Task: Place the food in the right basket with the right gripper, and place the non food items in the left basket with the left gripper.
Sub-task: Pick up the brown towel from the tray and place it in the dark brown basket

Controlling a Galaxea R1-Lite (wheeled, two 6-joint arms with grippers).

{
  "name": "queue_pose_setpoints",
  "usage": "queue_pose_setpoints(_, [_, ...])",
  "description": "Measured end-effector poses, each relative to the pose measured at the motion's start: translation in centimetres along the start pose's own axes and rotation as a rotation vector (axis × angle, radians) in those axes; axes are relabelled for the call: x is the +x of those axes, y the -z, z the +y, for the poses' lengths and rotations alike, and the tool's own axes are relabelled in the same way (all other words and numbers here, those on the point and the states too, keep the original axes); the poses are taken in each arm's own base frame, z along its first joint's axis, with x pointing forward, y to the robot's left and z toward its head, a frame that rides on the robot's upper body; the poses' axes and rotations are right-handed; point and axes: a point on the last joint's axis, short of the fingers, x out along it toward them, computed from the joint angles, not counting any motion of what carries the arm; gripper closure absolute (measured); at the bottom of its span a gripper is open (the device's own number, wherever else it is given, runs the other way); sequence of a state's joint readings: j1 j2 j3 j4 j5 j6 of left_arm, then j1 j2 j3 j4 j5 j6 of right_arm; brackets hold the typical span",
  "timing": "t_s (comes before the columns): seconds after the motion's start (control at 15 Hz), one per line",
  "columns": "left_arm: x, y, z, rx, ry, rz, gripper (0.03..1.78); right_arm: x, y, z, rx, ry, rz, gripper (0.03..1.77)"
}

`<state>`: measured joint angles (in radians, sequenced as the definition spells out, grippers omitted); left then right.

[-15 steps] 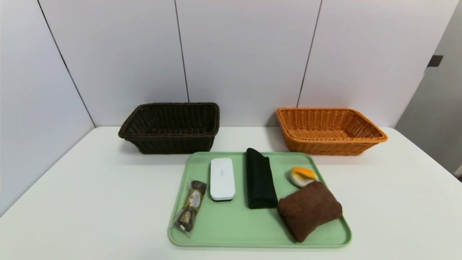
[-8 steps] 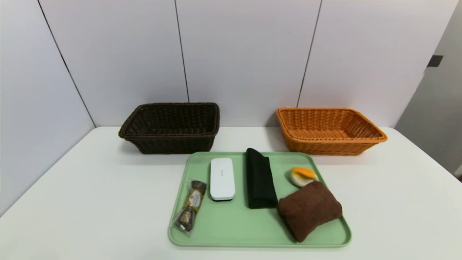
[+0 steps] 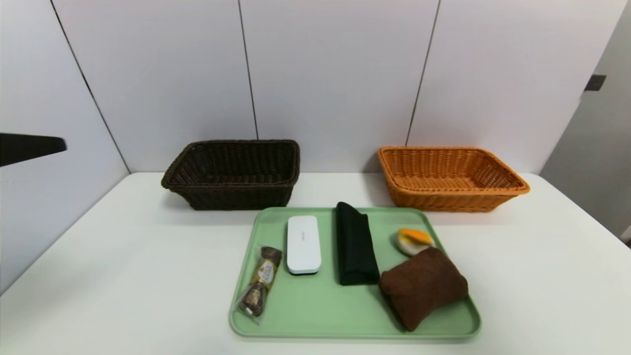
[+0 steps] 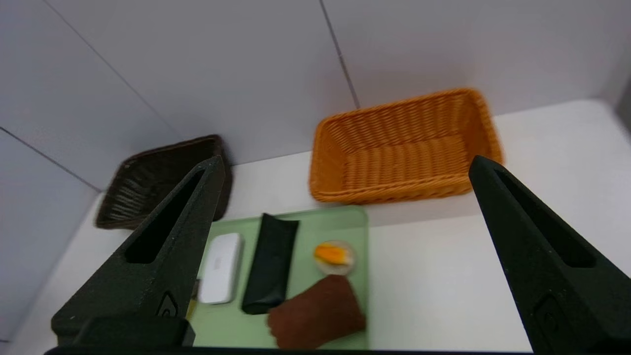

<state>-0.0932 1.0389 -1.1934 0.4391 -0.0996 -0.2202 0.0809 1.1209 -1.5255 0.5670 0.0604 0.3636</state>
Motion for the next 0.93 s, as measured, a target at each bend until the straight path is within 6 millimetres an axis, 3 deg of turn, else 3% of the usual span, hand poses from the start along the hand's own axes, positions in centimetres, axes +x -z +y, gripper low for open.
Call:
queue_pose_setpoints(0.13, [2.8,-0.4,-0.6,-0.082,0.027,0.115,0.12,4.7,-0.7,1.5,0.185,0.001,0.187,0.09])
queue_pose_setpoints(0.27, [4.8,-0.4,-1.0,-0.093,0.03,0.175,0.12,9.0,1.0,3.2,0.356,0.068,0.434,0.09])
queue_pose_setpoints(0.4, [5.8,0.2,-1.1,-0.091,0.027,0.239,0.12,11.7,4.0,4.9,0.47,0.187,0.67,0.09])
queue_pose_setpoints(0.67, [4.9,2.0,-1.7,-0.07,0.039,0.427,0.12,15.6,9.2,7.1,0.612,0.391,1.001,0.09])
queue_pose_setpoints(0.93, [4.8,2.1,-2.0,-0.056,0.059,0.417,0.12,19.1,12.3,7.4,0.72,0.48,1.163,0.09])
